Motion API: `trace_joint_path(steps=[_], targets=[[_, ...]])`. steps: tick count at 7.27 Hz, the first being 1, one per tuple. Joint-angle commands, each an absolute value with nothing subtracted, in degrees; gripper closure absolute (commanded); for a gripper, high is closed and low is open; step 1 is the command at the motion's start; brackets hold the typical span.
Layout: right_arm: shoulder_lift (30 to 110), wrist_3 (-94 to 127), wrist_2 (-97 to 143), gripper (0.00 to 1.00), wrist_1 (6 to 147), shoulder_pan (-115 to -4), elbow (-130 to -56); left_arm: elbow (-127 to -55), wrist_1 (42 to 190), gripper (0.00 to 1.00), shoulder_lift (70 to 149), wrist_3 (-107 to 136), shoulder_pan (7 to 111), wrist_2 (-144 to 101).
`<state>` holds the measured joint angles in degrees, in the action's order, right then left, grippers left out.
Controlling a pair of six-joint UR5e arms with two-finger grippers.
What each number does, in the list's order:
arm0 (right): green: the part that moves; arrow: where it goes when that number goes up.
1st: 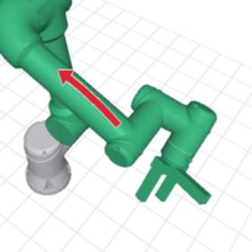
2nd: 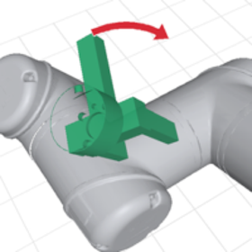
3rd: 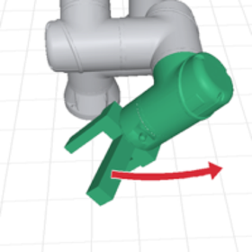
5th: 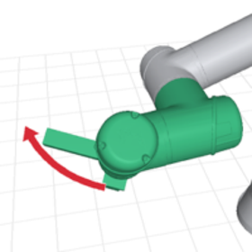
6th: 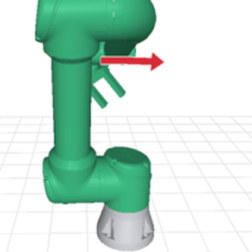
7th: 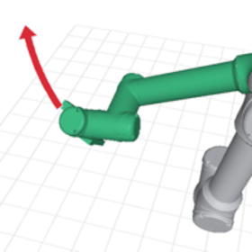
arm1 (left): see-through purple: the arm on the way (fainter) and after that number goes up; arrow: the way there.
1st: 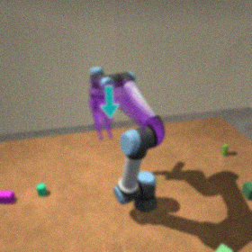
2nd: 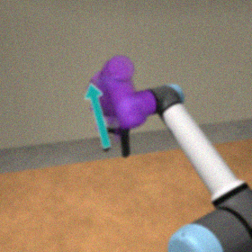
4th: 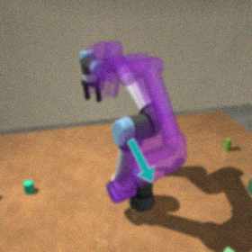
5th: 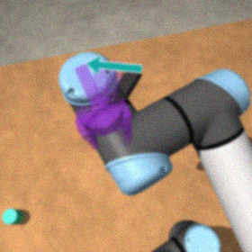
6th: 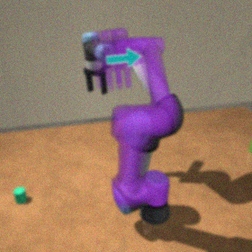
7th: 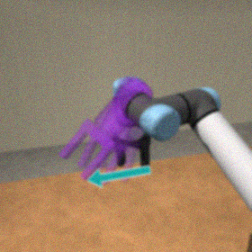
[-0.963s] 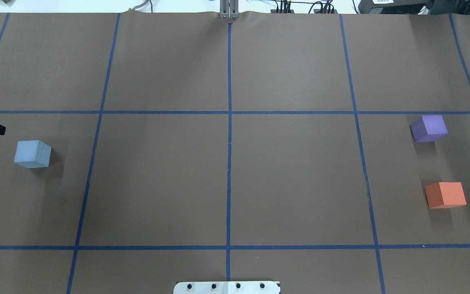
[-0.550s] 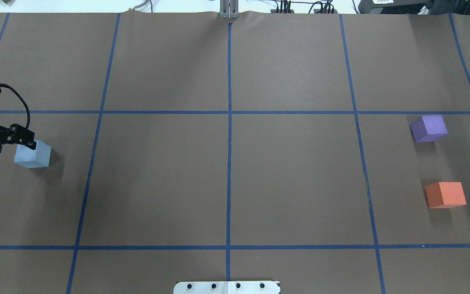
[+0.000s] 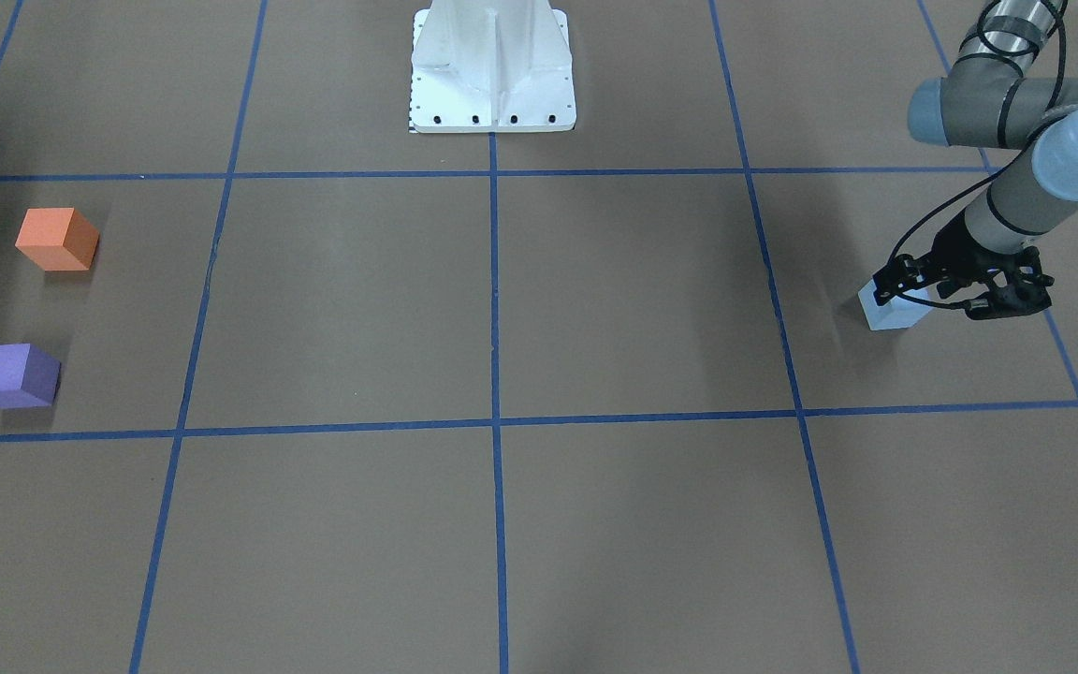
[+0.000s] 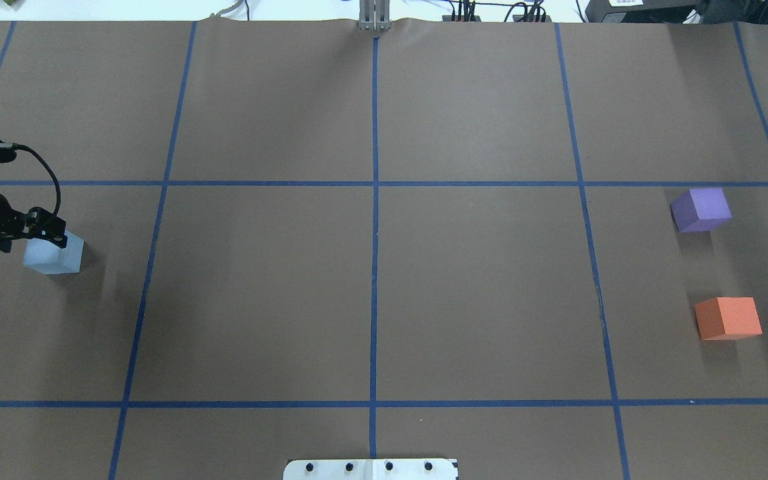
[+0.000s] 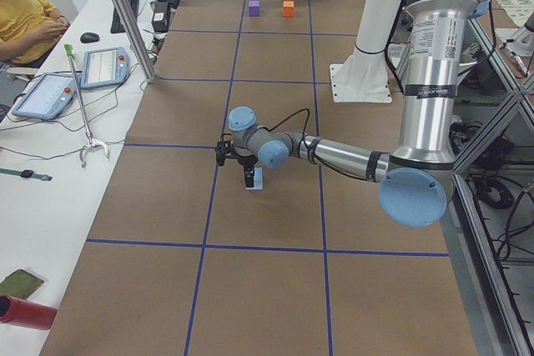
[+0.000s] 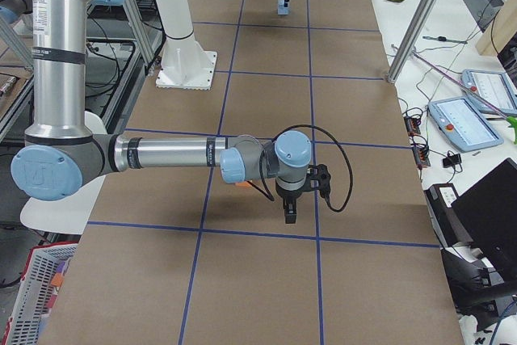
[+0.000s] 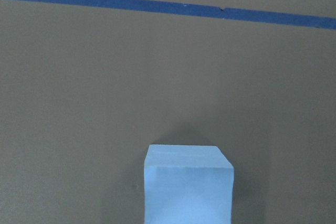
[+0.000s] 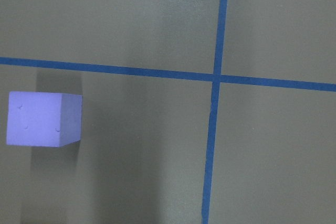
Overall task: Place blue block between orange and purple blocks
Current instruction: 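Close the left gripper on the light blue cube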
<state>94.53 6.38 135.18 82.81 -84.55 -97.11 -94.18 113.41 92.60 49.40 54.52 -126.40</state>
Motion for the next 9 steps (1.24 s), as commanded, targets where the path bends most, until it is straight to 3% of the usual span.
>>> trace_joint_path(steps=[1, 2, 3, 5, 8, 9], targets=[[94.31, 6.42, 135.26, 0.0, 82.88, -84.55, -97.12, -92.02, 116.01, 0.01, 92.99, 49.75, 53.35, -126.39], [94.31, 6.42, 135.26, 0.0, 82.97, -84.55, -97.29, -92.11, 116.02, 0.01, 92.81, 49.57, 53.18, -126.47], [94.22, 6.42, 135.79, 0.0, 82.97, -84.55, -97.38, -92.11, 116.02, 0.09, 92.9, 49.74, 52.13, -126.3], [94.13, 6.42, 135.97, 0.0, 82.97, -84.55, -97.47, -92.72, 115.84, 1.0, 92.9, 49.74, 52.12, -126.47], [94.22, 6.42, 135.97, 0.0, 82.97, -84.55, -97.38, -103.31, 112.44, 1.0, 91.49, 48.34, 52.73, -126.83], [94.13, 6.59, 136.05, 0.0, 82.97, -84.38, -97.03, -106.84, 99.53, 1.0, 98.11, 48.25, 52.13, -126.3]])
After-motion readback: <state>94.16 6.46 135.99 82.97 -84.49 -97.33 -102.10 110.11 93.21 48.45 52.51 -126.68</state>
